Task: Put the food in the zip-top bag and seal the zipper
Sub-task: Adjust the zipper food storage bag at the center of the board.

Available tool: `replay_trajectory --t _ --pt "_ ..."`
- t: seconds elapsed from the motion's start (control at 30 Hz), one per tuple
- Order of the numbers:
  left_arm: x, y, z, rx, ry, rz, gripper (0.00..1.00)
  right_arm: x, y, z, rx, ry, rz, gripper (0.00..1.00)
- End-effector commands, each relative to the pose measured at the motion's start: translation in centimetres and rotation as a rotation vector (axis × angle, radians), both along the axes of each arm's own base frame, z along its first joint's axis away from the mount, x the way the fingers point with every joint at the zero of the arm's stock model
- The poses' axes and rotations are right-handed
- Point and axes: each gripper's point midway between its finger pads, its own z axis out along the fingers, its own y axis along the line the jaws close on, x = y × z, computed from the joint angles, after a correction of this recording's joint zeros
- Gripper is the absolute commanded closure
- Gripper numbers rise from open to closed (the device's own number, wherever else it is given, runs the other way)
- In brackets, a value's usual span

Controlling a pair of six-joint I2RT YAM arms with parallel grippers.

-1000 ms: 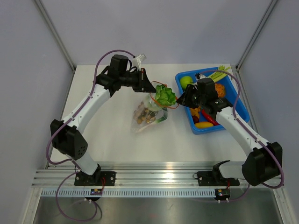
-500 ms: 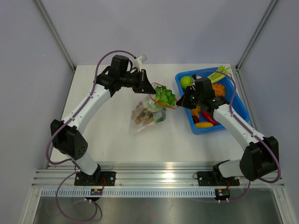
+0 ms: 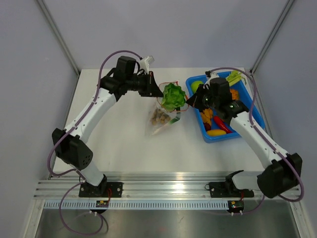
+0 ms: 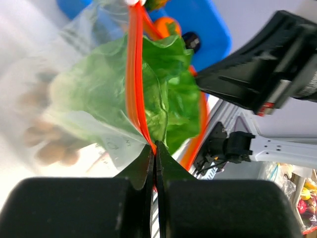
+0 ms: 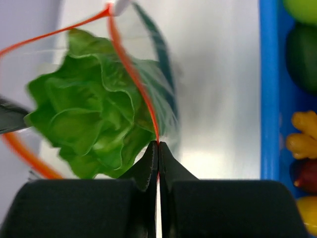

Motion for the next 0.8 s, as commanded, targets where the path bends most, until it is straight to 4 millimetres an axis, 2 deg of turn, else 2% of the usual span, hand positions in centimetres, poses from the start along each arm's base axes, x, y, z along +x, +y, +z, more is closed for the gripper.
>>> replay_trajectory --t 0.0,0.03,0.07,0.13,0.17,0.2,0.23,0.27,0.3,0.33,0.37,0.4,0.43,0.47,0.5,0.53,0.57,0.6,0.63,0.67,0.7,0.73,0.77 --pt "1.6 -0.2 -4.6 0.079 0.073 0.034 1.0 1.0 -1.0 -6.3 -0.122 0.128 -0.059 1.0" --pt "1.4 -0.2 -6.4 0.117 0.144 0.023 1.0 1.3 -1.2 -5.4 -0.109 0.118 -0.096 1.0" --pt "1.8 -0.5 -4.9 0.112 0.116 0.017 1.0 1.7 -1.0 -3.3 -0.092 0.07 -0.099 1.0" --pt "1.8 -0.2 -3.3 0.14 0.075 0.028 1.0 1.8 -1.5 0.2 -0.096 -0.035 -0.129 1.0" --pt "2.0 -0.1 -1.8 0.145 0.033 0.046 1.0 2.1 -1.7 3.2 -0.089 -0.105 -0.159 1.0" --pt "2.0 0.0 1.2 0.119 -0.026 0.05 1.0 1.4 -1.3 4.9 -0.078 -0.134 -0.136 1.0" --pt "1.7 0.2 3.4 0.095 -0.069 0.057 1.0 0.9 -0.9 6.3 -0.064 -0.151 -0.103 1.0" --pt "1.3 0.2 5.1 0.073 -0.098 0.055 1.0 0.4 -0.4 9.3 -0.032 -0.197 -0.064 1.0" --pt "1.0 0.3 7.2 0.043 -0.141 0.058 1.0 -0.6 0.5 9.6 -0.029 -0.186 -0.003 1.0" --pt "0.7 0.4 8.1 0.028 -0.159 0.06 1.0 -0.9 0.9 10.4 -0.014 -0.203 0.015 1.0" --pt "0.0 0.6 9.2 0.009 -0.188 0.063 1.0 -1.1 1.1 10.0 -0.008 -0.198 0.027 1.0" --pt "0.1 0.4 8.5 0.004 -0.178 0.067 1.0 -1.3 1.3 10.1 0.012 -0.205 0.031 1.0" --pt "0.2 0.3 7.9 0.003 -0.17 0.071 1.0 -1.3 1.3 9.3 0.012 -0.194 0.026 1.0" --pt "-0.1 0.3 6.9 0.003 -0.152 0.068 1.0 -1.1 1.2 6.6 -0.012 -0.141 0.017 1.0" --pt "0.4 -0.1 5.9 -0.011 -0.138 0.07 1.0 -0.7 1.3 4.8 -0.028 -0.107 0.007 1.0" --pt "0.3 -0.3 1.7 0.029 -0.057 0.06 1.0 -0.4 1.3 2.9 -0.046 -0.076 -0.001 1.0" --pt "0.8 -0.7 -1.1 0.059 -0.012 0.059 1.0 -0.4 0.9 -0.9 -0.087 -0.01 -0.016 1.0" --pt "1.3 -0.9 -3.6 0.091 0.028 0.059 1.0 0.5 0.7 -3.0 -0.117 0.011 -0.044 1.0" --pt "1.4 -0.9 -6.2 0.128 0.081 0.055 1.0 0.7 0.5 -4.8 -0.145 0.039 -0.054 1.0" --pt "1.6 -1.0 -7.6 0.152 0.117 0.047 1.0 0.9 0.4 -6.0 -0.167 0.062 -0.057 1.0" --pt "1.5 -1.1 -10.5 0.207 0.199 0.032 1.0 0.9 0.6 -7.5 -0.199 0.106 -0.043 1.0" --pt "1.5 -1.1 -10.6 0.22 0.214 0.024 1.0 0.9 0.8 -7.2 -0.197 0.111 -0.034 1.0" --pt "1.9 -1.6 -9.1 0.216 0.179 0.017 1.0 0.9 1.4 -5.5 -0.179 0.078 -0.016 1.0"
